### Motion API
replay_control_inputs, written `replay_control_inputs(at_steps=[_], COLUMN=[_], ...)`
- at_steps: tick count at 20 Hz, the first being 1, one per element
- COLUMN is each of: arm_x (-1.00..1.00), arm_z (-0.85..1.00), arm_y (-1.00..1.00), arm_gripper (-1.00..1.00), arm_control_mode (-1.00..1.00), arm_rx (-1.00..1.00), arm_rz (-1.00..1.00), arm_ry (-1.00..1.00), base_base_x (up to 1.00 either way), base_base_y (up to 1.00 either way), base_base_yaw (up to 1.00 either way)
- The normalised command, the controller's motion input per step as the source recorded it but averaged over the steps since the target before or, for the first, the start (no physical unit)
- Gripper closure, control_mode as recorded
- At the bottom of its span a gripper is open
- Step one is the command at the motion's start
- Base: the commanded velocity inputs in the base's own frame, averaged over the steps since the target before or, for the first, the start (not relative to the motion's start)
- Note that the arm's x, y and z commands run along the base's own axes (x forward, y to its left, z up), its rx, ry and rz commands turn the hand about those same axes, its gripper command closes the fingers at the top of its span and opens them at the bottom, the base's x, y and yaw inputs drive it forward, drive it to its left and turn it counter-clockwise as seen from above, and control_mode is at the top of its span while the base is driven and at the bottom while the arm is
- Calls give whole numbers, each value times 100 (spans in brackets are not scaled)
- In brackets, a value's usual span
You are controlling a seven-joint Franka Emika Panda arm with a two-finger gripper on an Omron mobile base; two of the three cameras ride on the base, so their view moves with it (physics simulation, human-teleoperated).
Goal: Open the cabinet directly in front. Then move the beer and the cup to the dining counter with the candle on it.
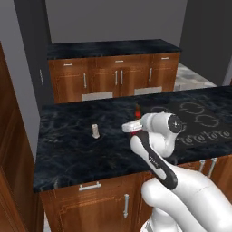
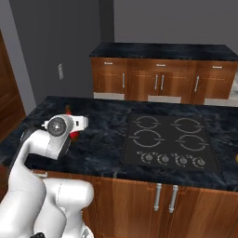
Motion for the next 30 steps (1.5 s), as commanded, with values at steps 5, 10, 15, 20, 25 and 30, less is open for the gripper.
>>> replay_control_inputs(at_steps=[5,10,15,20,25,30], arm_x=[28,52,66,36,4,0], arm_z=[-11,-25,-31,-35,-36,-4], arm_y=[1,10,27,15,0,0], arm_gripper=[100,100,100,100,100,100], arm_control_mode=[-100,-100,-100,-100,-100,-100], arm_rx=[0,0,0,0,2,0], arm_rz=[0,0,0,0,0,0], arm_ry=[-3,0,0,-2,-7,-2], base_base_x=[0,0,0,0,0,0], base_base_y=[0,0,0,0,0,0], base_base_yaw=[0,0,0,0,0,0])
